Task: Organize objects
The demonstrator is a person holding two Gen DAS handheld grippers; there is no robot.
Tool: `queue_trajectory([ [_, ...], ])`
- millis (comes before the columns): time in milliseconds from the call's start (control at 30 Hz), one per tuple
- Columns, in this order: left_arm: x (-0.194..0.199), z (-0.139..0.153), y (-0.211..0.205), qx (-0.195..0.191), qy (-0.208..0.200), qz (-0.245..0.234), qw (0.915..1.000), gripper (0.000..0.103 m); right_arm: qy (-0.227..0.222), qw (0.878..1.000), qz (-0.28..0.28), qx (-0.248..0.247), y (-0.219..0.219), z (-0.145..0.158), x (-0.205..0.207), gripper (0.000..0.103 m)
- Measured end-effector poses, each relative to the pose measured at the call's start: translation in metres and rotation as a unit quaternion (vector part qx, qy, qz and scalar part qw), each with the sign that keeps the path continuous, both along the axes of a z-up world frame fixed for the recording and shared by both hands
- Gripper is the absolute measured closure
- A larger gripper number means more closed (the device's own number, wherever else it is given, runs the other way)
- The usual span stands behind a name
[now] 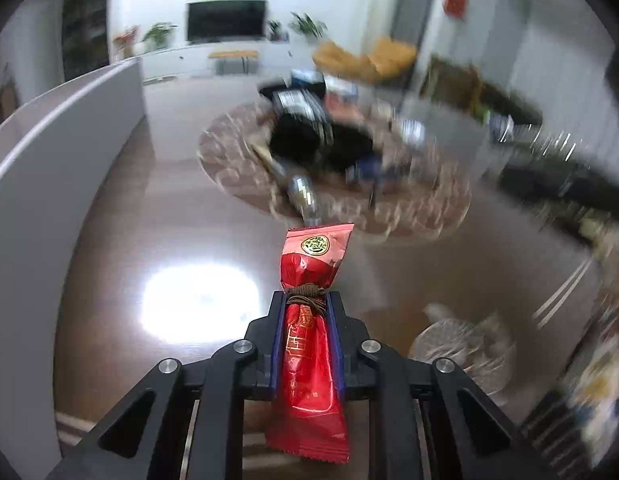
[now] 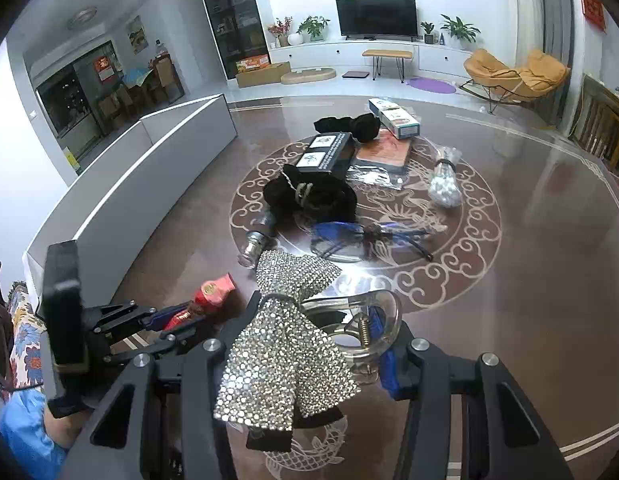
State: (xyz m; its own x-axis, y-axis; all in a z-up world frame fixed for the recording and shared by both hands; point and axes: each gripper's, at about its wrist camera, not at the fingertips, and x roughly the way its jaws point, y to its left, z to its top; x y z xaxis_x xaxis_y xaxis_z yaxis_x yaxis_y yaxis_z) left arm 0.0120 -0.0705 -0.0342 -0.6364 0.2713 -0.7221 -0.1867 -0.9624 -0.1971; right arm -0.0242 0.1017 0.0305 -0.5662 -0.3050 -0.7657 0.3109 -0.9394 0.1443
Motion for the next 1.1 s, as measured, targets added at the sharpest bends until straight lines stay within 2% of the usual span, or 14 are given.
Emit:
queue_trajectory([
  [133, 0.034, 0.071, -0.054, 0.059, 0.064, 0.053, 0.9948, 0.084, 0.016, 0.999, 0.048, -0.018, -0.041, 0.032, -0.009, 0.054],
  [267, 0.057, 0.120, -0.135, 0.035, 0.107, 0.150, 0.9823, 0.084, 0.030, 0.986, 0.146, -0.069, -0.130, 0.075, -0.028, 0.054],
  [333, 0.059, 0.125, -0.169, 0.016, 0.104, 0.194, 0.9754, 0.084, 0.023, 0.978, 0.188, -0.084, -0.179, 0.084, -0.039, 0.054],
  [467, 0.036, 0.100, -0.237, -0.037, 0.016, 0.273, 0.9611, 0.075, -0.010, 0.966, 0.243, -0.087, -0.267, 0.077, -0.061, 0.051],
  [500, 0.032, 0.093, -0.245, -0.044, 0.002, 0.284, 0.9578, 0.070, -0.031, 0.965, 0.245, -0.090, -0.286, 0.070, -0.070, 0.035],
  [533, 0.030, 0.087, -0.254, -0.048, -0.013, 0.292, 0.9550, 0.067, -0.043, 0.965, 0.244, -0.089, -0.294, 0.066, -0.074, 0.009],
  [567, 0.030, 0.086, -0.258, -0.051, -0.018, 0.298, 0.9531, 0.064, -0.054, 0.965, 0.240, -0.086, -0.301, 0.063, -0.078, 0.001],
  [633, 0.035, 0.089, -0.254, -0.060, -0.009, 0.305, 0.9505, 0.058, -0.044, 0.968, 0.228, -0.099, -0.291, 0.066, -0.079, 0.000],
  [700, 0.040, 0.097, -0.241, -0.066, 0.012, 0.306, 0.9496, 0.033, -0.019, 0.971, 0.211, -0.113, -0.261, 0.072, -0.075, 0.000],
  [767, 0.047, 0.107, -0.224, -0.063, 0.034, 0.295, 0.9528, 0.030, 0.011, 0.978, 0.183, -0.101, -0.222, 0.069, -0.071, 0.000],
  [867, 0.055, 0.129, -0.174, -0.032, 0.060, 0.227, 0.9714, 0.030, 0.036, 0.993, 0.103, -0.052, -0.140, 0.044, -0.057, 0.000],
  [933, 0.059, 0.139, -0.132, -0.006, 0.068, 0.168, 0.9834, 0.025, 0.015, 1.000, 0.023, -0.005, -0.074, 0.007, -0.048, 0.000],
  [1000, 0.059, 0.138, -0.083, 0.008, 0.066, 0.106, 0.9921, 0.007, -0.013, 0.998, -0.044, 0.034, -0.021, -0.027, -0.045, 0.000],
  [1100, 0.044, 0.103, -0.011, 0.004, 0.028, 0.039, 0.9988, 0.003, -0.044, 0.990, -0.117, 0.068, 0.042, -0.070, -0.044, 0.000],
])
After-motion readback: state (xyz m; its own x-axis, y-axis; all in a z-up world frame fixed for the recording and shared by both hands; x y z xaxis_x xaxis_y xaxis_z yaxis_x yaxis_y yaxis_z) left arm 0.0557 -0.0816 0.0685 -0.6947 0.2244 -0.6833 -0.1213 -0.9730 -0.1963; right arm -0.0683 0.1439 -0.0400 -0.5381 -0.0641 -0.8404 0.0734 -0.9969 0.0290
